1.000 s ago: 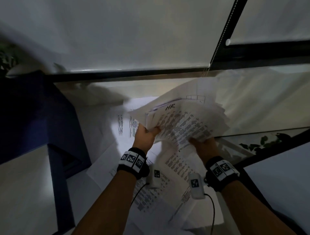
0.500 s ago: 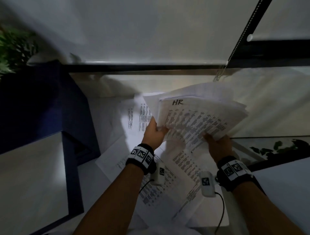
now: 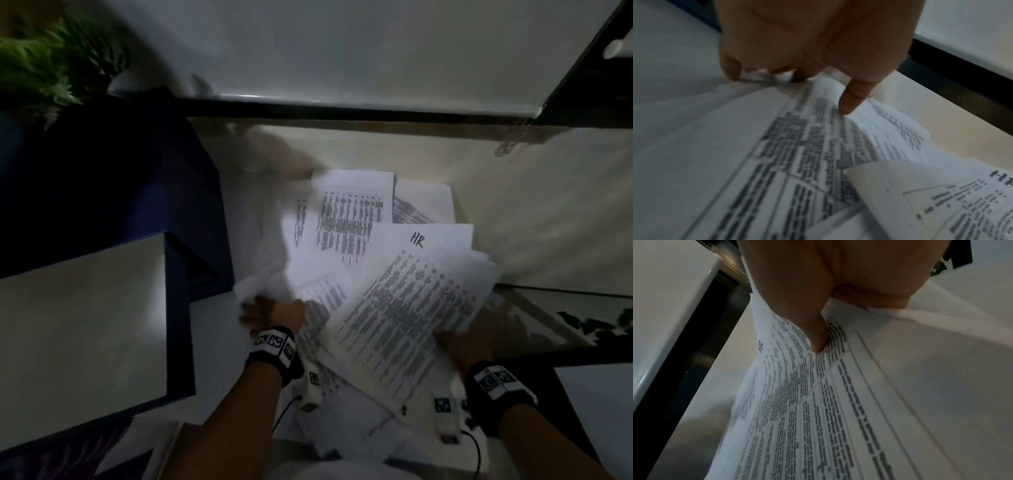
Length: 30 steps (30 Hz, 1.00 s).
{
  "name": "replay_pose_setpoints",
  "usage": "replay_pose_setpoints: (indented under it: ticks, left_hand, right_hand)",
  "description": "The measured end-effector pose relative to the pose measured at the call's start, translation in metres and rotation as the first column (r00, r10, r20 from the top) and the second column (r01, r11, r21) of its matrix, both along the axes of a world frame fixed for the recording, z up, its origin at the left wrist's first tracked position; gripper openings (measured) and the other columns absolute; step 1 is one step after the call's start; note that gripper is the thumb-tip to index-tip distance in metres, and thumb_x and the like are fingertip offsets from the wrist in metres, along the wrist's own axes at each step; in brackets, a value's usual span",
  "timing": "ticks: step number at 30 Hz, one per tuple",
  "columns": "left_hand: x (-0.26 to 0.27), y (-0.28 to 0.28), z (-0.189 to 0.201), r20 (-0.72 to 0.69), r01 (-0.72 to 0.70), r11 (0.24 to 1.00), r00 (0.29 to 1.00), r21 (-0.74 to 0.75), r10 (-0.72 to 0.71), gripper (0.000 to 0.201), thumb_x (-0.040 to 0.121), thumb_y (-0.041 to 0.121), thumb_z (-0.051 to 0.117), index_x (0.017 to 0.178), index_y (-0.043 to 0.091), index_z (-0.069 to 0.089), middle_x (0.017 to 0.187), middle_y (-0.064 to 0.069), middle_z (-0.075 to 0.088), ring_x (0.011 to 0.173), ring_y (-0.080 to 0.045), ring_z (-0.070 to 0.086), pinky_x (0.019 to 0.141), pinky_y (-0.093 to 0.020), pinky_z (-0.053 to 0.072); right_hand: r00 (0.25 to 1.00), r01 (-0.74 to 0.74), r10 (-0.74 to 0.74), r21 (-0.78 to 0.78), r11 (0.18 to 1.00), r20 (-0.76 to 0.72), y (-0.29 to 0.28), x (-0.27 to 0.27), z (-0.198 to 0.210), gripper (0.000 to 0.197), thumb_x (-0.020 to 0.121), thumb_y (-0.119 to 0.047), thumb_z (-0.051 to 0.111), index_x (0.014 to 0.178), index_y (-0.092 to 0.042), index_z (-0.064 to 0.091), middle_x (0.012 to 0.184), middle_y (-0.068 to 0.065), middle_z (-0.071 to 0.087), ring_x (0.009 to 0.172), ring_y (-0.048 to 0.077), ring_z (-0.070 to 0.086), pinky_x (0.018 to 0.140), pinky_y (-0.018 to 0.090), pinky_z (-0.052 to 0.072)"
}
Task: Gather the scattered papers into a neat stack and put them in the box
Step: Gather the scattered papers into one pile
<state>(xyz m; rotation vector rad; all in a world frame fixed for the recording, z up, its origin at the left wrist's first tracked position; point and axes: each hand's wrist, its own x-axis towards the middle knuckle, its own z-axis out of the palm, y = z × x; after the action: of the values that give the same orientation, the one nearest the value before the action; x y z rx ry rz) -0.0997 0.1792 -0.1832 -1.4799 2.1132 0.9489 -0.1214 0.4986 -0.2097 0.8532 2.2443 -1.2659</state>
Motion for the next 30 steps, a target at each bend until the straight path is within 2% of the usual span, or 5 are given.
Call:
replay_pose_setpoints:
  ticks: [10, 18, 24, 27, 30]
  left_hand:
    - [0.042, 0.019, 0.002, 0.019, 0.086, 0.995, 0.996, 0.040, -0.087, 0.122, 0.079, 0.068, 0.063, 0.155, 0.006, -0.010, 0.161, -0.014, -0.022, 0.150, -0.032, -0.014, 0.120, -0.053, 0.004]
    - [0.027, 0.049, 0.001, -0.004, 0.338, 0.927, 0.939, -0.162, -0.344, 0.074, 0.091, 0.049, 0.047, 0.154, 0.032, 0.014, 0.160, -0.010, -0.027, 0.149, -0.035, -0.016, 0.118, -0.059, 0.002]
    - [0.019, 0.061, 0.010, -0.327, 0.373, 0.905, 0.845, -0.204, -0.422, 0.055, 0.092, 0.021, 0.051, 0.145, 0.027, 0.036, 0.129, -0.012, 0.050, 0.115, -0.031, 0.054, 0.093, -0.034, 0.048]
    - [0.014, 0.052, 0.014, -0.320, 0.271, 0.962, 0.913, 0.017, -0.252, 0.069, 0.093, 0.013, 0.053, 0.152, 0.024, 0.020, 0.121, -0.004, 0.057, 0.108, -0.031, 0.062, 0.088, -0.038, 0.055]
    - [0.006, 0.037, 0.024, -0.162, 0.303, 0.952, 0.942, 0.038, -0.294, 0.038, 0.089, 0.016, 0.065, 0.122, 0.004, 0.051, 0.112, -0.010, 0.062, 0.103, -0.028, 0.062, 0.075, -0.027, 0.048]
  right_hand:
    - [0.996, -0.080, 0.080, -0.004, 0.997, -0.035, 0.002, 0.001, -0.007, 0.051, 0.084, -0.028, 0.070, 0.124, 0.001, 0.057, 0.124, 0.027, 0.059, 0.110, 0.045, 0.056, 0.096, 0.057, 0.046]
    - [0.999, 0.026, -0.031, -0.160, 0.987, -0.029, 0.011, 0.005, -0.022, 0.057, 0.079, -0.032, 0.074, 0.130, -0.013, 0.055, 0.125, 0.009, 0.059, 0.113, 0.036, 0.057, 0.098, 0.053, 0.047]
    - [0.996, 0.029, -0.042, -0.176, 0.984, -0.072, 0.015, 0.004, -0.045, 0.072, 0.076, -0.040, 0.074, 0.138, -0.017, 0.046, 0.138, 0.013, 0.051, 0.121, 0.038, 0.052, 0.101, 0.057, 0.043]
    - [0.995, 0.035, -0.050, -0.167, 0.985, -0.089, 0.012, 0.005, -0.039, 0.071, 0.076, -0.037, 0.075, 0.137, -0.015, 0.047, 0.137, 0.016, 0.052, 0.121, 0.038, 0.052, 0.101, 0.057, 0.043]
    - [0.996, 0.033, -0.043, -0.129, 0.991, -0.075, 0.017, 0.004, -0.055, 0.093, 0.065, -0.053, 0.076, 0.140, -0.011, 0.041, 0.142, 0.017, 0.047, 0.126, 0.039, 0.048, 0.104, 0.056, 0.041]
